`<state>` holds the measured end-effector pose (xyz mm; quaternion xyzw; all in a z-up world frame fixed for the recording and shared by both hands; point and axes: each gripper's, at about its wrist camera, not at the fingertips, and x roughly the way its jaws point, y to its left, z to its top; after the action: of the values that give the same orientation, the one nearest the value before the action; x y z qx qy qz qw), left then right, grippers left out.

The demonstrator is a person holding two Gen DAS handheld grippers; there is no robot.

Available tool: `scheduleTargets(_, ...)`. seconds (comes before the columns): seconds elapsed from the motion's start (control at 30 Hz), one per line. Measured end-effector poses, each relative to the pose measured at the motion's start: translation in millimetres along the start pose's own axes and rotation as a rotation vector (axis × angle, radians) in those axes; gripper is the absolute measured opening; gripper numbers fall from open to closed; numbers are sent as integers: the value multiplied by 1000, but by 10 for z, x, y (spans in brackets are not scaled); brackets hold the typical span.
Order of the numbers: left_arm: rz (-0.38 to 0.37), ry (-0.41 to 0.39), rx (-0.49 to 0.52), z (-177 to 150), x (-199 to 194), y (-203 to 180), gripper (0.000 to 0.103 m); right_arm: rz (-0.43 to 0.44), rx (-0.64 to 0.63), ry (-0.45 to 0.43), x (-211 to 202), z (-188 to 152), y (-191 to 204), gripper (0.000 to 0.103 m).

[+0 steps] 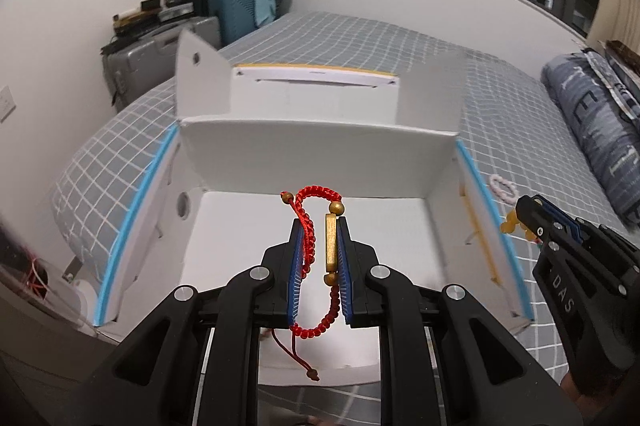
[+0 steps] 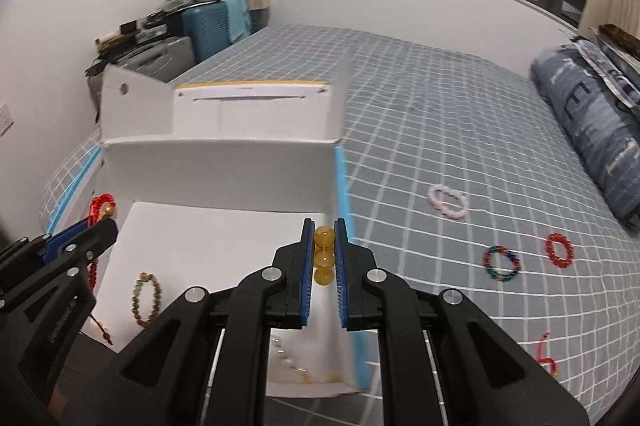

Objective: Organize jewelry
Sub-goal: 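Carry the red cord and amber bracelets over the white box with both tools, then open both tools to drop the red cord and amber bracelets in the box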

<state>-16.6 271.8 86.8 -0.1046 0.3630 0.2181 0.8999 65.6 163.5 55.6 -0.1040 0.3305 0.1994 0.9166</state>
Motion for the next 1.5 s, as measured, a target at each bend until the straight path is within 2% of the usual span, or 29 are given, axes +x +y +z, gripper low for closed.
scheduleTargets(0.23, 38, 49, -25, -62, 262, 267, 15, 40, -19, 59, 267, -65, 296, 9)
scheduleTargets(0.7, 69, 135, -30, -192, 612, 381, 16, 42, -42, 191, 690, -244, 524, 9)
scheduleTargets(1.07, 68, 160, -24, -200, 677, 385, 18, 51, -33, 204, 741, -238, 520, 10)
scheduleTargets(1.1, 68, 160, -24, -198, 675, 389, 21, 54, -34, 201, 730, -234, 519, 13)
scheduleTargets(1.2, 69, 153, -30, -195, 639, 412, 29, 71, -23, 188, 685, -231, 502, 34)
scheduleTargets(1.23, 71, 147, -34, -195, 619, 417, 32, 71, -21, 182, 669, -226, 501, 38)
scheduleTargets(1.3, 79, 134, -42, -188, 556, 437, 47, 76, -22, 167, 611, -208, 508, 45)
scheduleTargets(1.4, 81, 104, -52, -172, 450, 454, 63, 66, -27, 132, 509, -176, 511, 59)
scheduleTargets(1.5, 85, 88, -58, -161, 375, 464, 73, 32, -37, 99, 424, -155, 513, 71)
